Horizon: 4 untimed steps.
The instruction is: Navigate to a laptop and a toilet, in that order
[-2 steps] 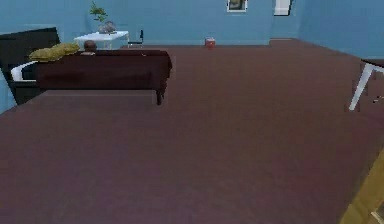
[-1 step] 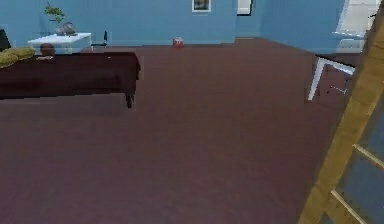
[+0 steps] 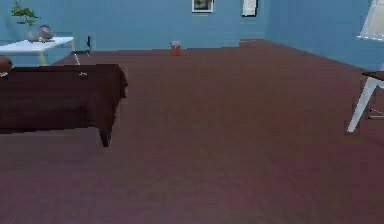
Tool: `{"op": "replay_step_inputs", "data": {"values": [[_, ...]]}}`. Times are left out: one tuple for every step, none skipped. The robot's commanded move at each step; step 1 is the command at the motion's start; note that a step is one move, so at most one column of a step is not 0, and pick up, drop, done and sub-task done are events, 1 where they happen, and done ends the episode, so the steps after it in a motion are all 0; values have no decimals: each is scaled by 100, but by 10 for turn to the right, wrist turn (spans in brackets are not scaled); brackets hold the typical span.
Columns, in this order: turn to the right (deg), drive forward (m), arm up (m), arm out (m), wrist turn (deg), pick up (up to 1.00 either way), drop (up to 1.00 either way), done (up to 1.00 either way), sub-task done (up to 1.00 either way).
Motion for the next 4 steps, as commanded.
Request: {"op": "replay_step_inputs", "data": {"values": [[360, 0, 0, 0, 0, 0, 0, 0, 0], [0, 45, 0, 0, 0, 0, 0, 0, 0], [420, 0, 0, 0, 0, 0, 0, 0, 0], [0, 100, 0, 0, 0, 0, 0, 0, 0]]}}
